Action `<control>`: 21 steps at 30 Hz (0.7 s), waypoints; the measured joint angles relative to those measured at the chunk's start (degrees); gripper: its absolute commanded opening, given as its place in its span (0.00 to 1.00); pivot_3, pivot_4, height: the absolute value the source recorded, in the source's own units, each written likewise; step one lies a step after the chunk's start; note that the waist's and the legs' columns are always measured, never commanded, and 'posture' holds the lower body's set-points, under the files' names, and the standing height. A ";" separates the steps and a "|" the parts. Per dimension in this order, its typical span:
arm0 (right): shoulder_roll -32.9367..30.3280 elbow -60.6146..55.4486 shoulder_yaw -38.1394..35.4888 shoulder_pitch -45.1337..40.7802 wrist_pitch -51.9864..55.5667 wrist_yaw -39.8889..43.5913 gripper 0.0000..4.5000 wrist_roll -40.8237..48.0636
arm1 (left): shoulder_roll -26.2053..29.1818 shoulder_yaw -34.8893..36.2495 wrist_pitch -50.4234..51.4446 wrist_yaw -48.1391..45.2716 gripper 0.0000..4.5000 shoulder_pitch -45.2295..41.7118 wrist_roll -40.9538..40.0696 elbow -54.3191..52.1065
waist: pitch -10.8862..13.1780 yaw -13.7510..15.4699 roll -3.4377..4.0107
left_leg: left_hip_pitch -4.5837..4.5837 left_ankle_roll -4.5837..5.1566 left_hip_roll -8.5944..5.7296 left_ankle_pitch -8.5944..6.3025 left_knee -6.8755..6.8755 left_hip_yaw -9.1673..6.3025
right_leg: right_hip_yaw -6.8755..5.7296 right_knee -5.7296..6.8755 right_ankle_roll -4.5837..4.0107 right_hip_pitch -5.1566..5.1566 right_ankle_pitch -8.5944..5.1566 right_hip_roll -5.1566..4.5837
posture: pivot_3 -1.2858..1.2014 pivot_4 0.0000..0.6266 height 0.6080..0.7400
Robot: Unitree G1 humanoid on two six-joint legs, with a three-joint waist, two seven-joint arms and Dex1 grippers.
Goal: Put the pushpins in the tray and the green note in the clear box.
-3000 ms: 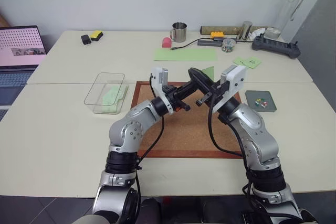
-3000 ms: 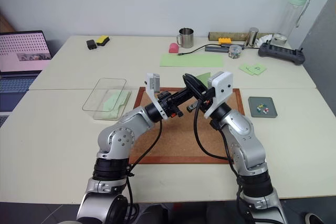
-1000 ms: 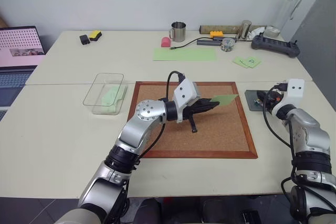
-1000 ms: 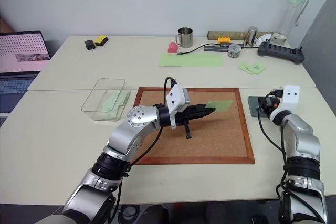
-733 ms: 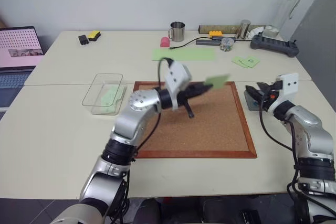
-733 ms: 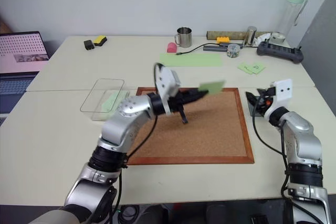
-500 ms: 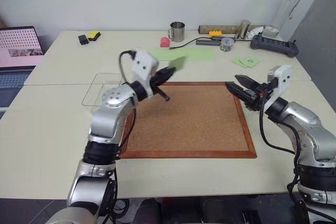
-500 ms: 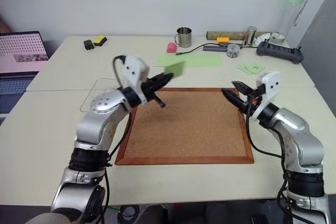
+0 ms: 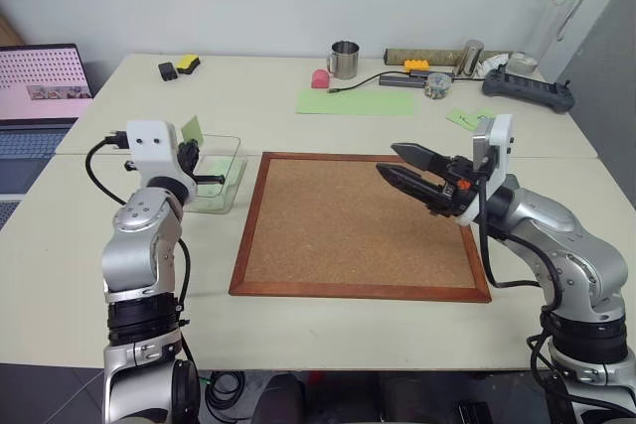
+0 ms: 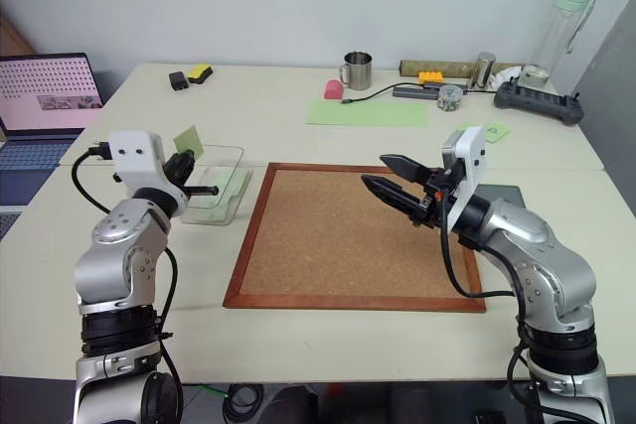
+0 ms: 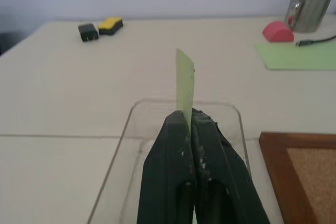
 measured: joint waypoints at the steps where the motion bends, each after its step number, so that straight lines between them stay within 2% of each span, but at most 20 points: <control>1: 0.09 0.06 0.04 0.23 -0.22 -0.07 0.56 -0.44 | -0.23 -0.01 -0.04 0.04 0.11 0.00 -0.05 0.25 | 0.00 -0.02 0.00 | 0.00 0.00 0.00 0.00 0.00 -0.01 | 0.00 0.00 0.00 0.00 0.00 0.00 | 0.52 0.24 1.00; 14: 0.32 0.06 0.00 2.89 -0.77 -1.41 0.56 -1.17 | 0.79 -1.26 -3.20 0.49 0.70 0.01 0.55 1.89 | 0.00 -0.15 0.00 | 0.00 0.00 0.01 0.00 -0.01 -0.01 | -0.01 0.01 0.00 0.00 0.00 0.00 | 0.52 0.24 1.00; 19: -0.02 0.06 -0.10 3.35 -1.16 -1.44 0.56 -1.40 | 2.96 -4.88 -6.43 -4.33 0.95 0.00 1.48 1.83 | 0.00 -0.14 0.00 | 0.00 -0.01 0.00 0.00 -0.01 -0.01 | -0.02 0.01 0.00 0.00 0.00 0.01 | 0.52 0.24 1.00; 21: -0.69 0.08 -0.10 3.50 -1.17 -1.36 0.56 -1.57 | 3.88 -6.73 -6.63 -8.69 0.99 0.00 0.38 1.25 | 0.00 -0.13 0.00 | -0.02 -0.01 0.00 0.00 -0.01 -0.01 | -0.02 0.00 0.00 0.00 0.00 0.01 | 0.52 0.24 1.00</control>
